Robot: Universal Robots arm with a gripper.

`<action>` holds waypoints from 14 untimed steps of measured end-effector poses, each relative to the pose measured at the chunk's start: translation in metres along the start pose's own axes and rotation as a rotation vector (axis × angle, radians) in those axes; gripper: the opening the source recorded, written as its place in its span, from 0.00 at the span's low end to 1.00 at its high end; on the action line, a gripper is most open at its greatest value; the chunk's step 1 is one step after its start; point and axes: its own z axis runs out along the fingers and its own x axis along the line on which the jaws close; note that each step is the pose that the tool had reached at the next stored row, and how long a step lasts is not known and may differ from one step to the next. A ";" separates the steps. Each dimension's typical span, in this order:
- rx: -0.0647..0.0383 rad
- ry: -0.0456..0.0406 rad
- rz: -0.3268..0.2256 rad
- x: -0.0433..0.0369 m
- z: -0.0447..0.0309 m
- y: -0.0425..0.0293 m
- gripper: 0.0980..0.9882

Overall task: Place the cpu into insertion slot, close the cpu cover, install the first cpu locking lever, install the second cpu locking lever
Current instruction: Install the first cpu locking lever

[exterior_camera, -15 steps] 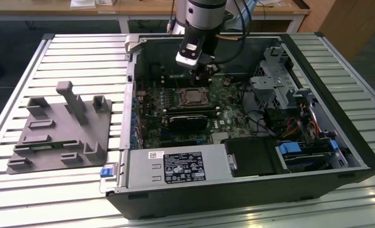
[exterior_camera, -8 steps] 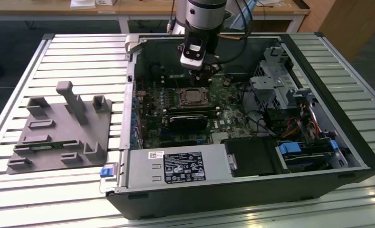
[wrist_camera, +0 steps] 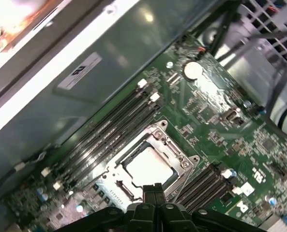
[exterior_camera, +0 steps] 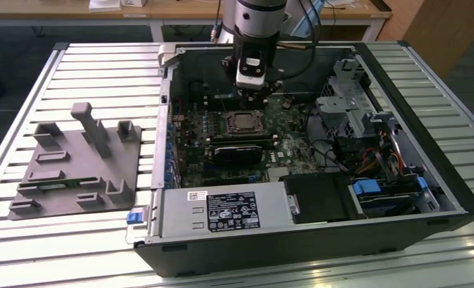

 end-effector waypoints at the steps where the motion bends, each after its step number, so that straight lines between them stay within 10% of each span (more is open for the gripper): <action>1: 0.001 0.0003 -0.018 0.0000 0.0001 0.0000 0.01; 14: 0.008 0.0029 -0.205 0.0007 0.0009 -0.0007 0.01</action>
